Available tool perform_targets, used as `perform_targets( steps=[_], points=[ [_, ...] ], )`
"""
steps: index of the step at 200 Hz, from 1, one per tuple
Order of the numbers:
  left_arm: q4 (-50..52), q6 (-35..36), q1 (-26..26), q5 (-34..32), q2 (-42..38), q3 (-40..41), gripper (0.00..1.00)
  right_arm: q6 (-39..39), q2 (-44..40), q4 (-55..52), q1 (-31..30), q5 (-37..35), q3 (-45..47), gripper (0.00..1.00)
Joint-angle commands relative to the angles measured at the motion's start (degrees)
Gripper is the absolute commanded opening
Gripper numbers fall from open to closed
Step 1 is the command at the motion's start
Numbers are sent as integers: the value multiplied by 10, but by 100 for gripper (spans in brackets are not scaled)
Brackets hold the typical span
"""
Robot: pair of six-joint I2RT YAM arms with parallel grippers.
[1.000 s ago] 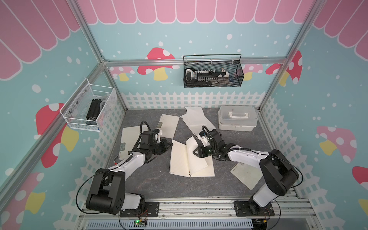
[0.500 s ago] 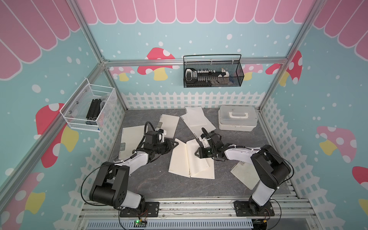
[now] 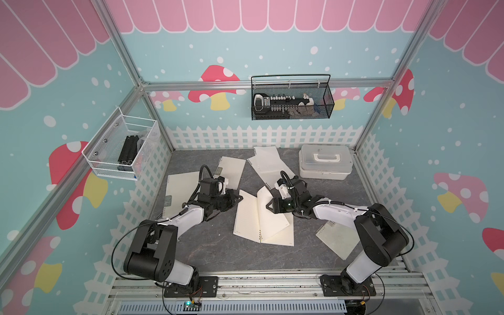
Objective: Tear off pages from different notebooks
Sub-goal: Tear off the paper from the notebook.
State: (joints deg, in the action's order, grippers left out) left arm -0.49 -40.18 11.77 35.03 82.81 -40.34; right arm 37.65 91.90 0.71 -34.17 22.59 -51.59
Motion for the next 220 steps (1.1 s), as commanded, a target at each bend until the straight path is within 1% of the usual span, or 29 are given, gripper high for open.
perform_targets(
  steps=[1,27,35,42,59,74,85,98,108,118,131,139,148,161,170,177,202,220],
  points=[
    [54,28,1,-35,-37,-23,0,15,-20,13,3,32,-2,66],
    [73,34,3,-45,-55,-28,0,11,-9,3,3,24,-16,66],
    [78,37,2,-47,-58,-29,0,8,-2,-3,5,17,-21,65],
    [81,38,3,-48,-60,-30,0,2,10,-14,4,9,-29,61],
    [83,37,3,-52,-63,-30,0,-9,35,-42,5,-8,-44,45],
    [91,40,3,-59,-64,-31,0,-11,45,-41,4,-9,-44,32],
    [92,40,3,-64,-64,-30,0,-18,44,-41,0,-22,-43,20],
    [96,39,3,-71,-63,-31,0,-40,40,-71,-14,-74,-54,9],
    [100,34,3,-77,-62,-32,0,-72,40,-129,-40,-158,-79,5],
    [104,29,3,-87,-62,-33,0,-111,44,-191,-73,-241,-112,4],
    [112,19,3,-102,-60,-34,0,-151,50,-227,-122,-339,-141,3],
    [114,12,3,-110,-59,-35,0,-177,55,-235,-148,-370,-153,2],
    [116,1,1,-116,-58,-35,0,-200,57,-227,-170,-391,-156,1],
    [117,-16,-1,-127,-56,-35,0,-254,52,-174,-207,-394,-134,1],
    [116,-26,-1,-136,-55,-35,0,-278,50,-146,-235,-415,-122,1],
    [119,-33,-2,-144,-54,-35,0,-298,50,-131,-253,-415,-118,0],
    [118,-63,-5,-171,-52,-32,0,-355,52,-56,-307,-434,-86,0],
    [116,-79,-10,-188,-53,-28,0,-387,54,-24,-348,-451,-74,0]
  ],
)
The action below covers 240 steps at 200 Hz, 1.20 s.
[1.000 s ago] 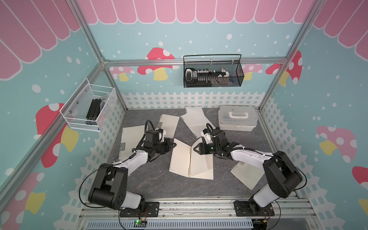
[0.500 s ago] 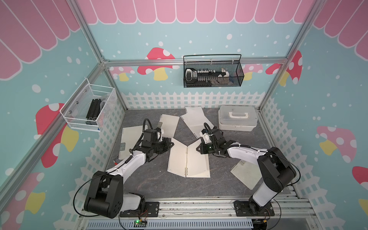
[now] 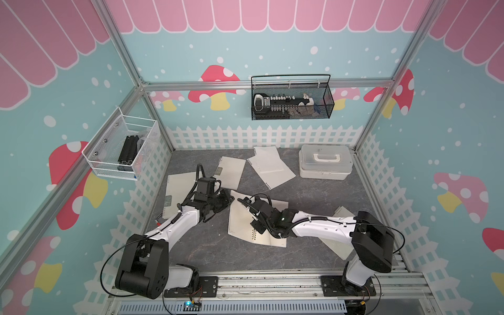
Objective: Tear off pages from different notebooks
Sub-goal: Tear off the paper from the notebook.
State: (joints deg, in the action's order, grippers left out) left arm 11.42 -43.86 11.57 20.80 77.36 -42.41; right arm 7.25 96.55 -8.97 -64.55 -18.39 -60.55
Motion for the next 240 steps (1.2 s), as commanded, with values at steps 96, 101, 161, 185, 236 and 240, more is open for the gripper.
perform_targets(
  steps=[96,101,161,185,236,240],
  points=[
    [-18,-59,-61,-71,-10,28,0,-37,-87,97,-159,181,76,0],
    [-16,-57,-65,-70,-11,28,0,-28,-102,91,-165,194,79,0],
    [18,-15,-94,-84,-33,29,0,30,-248,32,-178,262,105,0],
    [79,47,-108,-104,-61,15,0,39,-280,19,-98,127,94,0],
    [211,106,-107,-226,-141,-26,0,126,-121,40,184,35,-39,0],
    [223,108,-106,-240,-144,-31,0,135,-98,43,202,39,-54,0]
  ],
)
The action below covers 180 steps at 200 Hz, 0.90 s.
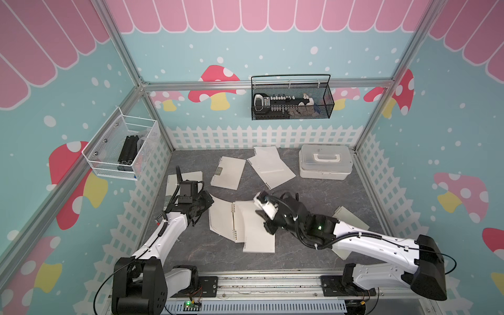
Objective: Tear off pages from different notebooks
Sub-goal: Tear off the paper from the notebook, then close the notebook at the center of the board, then place the paper on the paper.
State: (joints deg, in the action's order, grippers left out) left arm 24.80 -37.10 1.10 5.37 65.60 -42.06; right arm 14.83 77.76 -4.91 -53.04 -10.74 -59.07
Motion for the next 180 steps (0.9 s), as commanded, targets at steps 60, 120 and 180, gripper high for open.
perform_targets(
  steps=[60,120,180],
  points=[
    [162,60,19,-253,13,-109,0,117,369,122,248,197,-272,0],
    [199,90,127,-326,191,-242,2,102,470,20,281,79,-359,26],
    [205,79,196,-305,313,-324,60,43,467,-197,284,-32,-455,73]
  ],
)
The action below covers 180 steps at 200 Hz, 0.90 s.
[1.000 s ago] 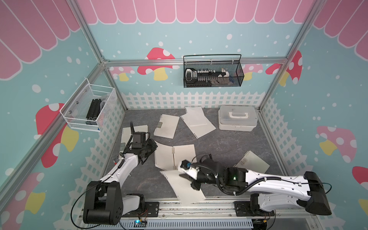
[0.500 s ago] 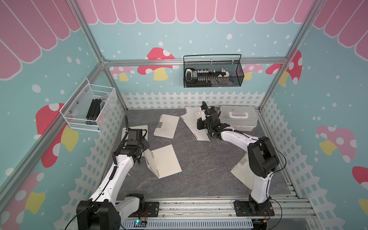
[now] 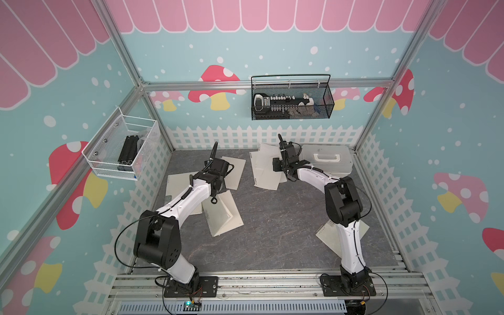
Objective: Tear off pages from different notebooks
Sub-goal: Place the paper on the paper, then move the notebook to the center of the board.
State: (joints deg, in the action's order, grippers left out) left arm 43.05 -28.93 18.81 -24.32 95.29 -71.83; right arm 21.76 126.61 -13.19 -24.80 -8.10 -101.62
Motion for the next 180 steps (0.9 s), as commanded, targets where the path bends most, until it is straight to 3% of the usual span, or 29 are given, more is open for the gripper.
perform_targets(
  steps=[1,6,17,20,39,55,70,86,95,125,144,180],
  points=[
    [23,-2,20,-8,17,-27,61,-26,-23,-117,2,-60,-31,74],
    [21,-4,22,-4,19,-29,67,-29,-31,-135,3,-65,-33,77],
    [20,-6,27,-1,20,-32,96,-42,-46,-176,3,-73,-43,90],
    [19,-6,29,-1,19,-32,99,-44,-49,-188,3,-75,-46,92],
    [14,-9,38,-3,5,-25,99,-48,-61,-283,3,-109,-80,99],
    [9,-10,41,-4,-17,-10,99,-37,-109,-315,3,-142,-37,99],
    [-5,-10,41,-1,-49,16,99,-2,-206,-312,3,-169,75,99],
    [-52,1,44,45,-96,59,99,63,-322,-300,16,-202,232,99],
    [-88,2,44,84,-122,86,99,110,-388,-300,39,-209,319,99],
    [-205,4,120,169,-177,152,99,205,-555,-272,153,-170,552,99],
    [-267,5,161,217,-173,167,99,241,-627,-247,225,-124,641,99],
    [-323,21,215,264,-126,158,99,282,-697,-219,303,-143,738,99]
  ],
)
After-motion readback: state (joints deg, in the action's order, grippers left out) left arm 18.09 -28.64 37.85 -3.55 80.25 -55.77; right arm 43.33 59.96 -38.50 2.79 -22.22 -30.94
